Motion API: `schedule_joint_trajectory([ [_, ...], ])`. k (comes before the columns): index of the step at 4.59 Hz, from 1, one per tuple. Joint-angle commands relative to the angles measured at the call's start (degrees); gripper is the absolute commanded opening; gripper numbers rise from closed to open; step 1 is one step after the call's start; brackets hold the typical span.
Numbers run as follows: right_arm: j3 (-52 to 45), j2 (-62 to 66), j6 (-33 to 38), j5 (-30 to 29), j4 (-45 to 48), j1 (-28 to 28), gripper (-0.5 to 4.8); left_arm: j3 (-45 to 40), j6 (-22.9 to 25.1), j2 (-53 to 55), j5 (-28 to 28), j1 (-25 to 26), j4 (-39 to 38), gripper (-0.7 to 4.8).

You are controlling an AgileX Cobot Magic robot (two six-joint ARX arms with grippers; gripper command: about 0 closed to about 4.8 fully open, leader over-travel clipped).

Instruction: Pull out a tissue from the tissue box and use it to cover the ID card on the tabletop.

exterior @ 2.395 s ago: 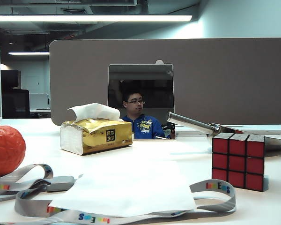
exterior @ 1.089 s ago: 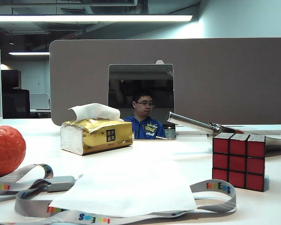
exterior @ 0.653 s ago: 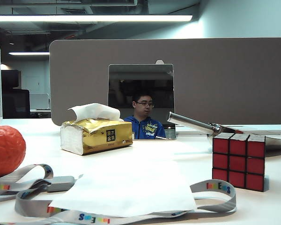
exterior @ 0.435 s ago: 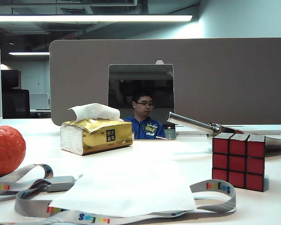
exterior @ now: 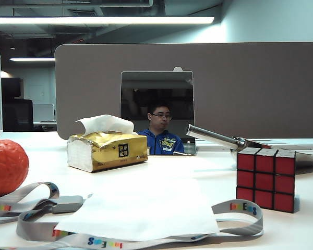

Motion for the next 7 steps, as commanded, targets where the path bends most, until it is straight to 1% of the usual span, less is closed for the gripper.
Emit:
schedule_joint_trajectory([
  [1,-2.08,-0.04,0.28,0.26,2.32,0.02,-0.01,0.17,0.04,0.04,0.20,-0.02,0.70,-0.06],
  [2,-2.08,-0.07,-3.04,3.52,1.79,-0.13,-0.01,0.17,0.04,0.04,0.17,-0.02,0.68,-0.06],
  [3,-2.08,-0.07,-2.99,4.24,2.64,-1.97,-0.01,0.17,0.04,0.04,0.17,-0.02,0.68,-0.06],
  [4,-2.08,-0.07,-2.69,2.27,2.99,-4.81,-0.01,0.17,0.07,0.04,0.17,-0.02,0.68,-0.06],
  [5,-2.08,-0.07,-2.14,-3.02,3.93,-7.23,-0.01,0.17,0.04,0.04,0.17,-0.02,0.68,-0.06],
  [6,-2.08,-0.07,-0.09,-3.10,3.82,-6.80,-0.01,0.17,0.04,0.04,0.17,-0.02,0.68,-0.06],
  [7,-2.08,-0.07,2.16,-5.64,3.74,-6.80,-0.01,0.17,0.04,0.04,0.17,-0.02,0.68,-0.06],
])
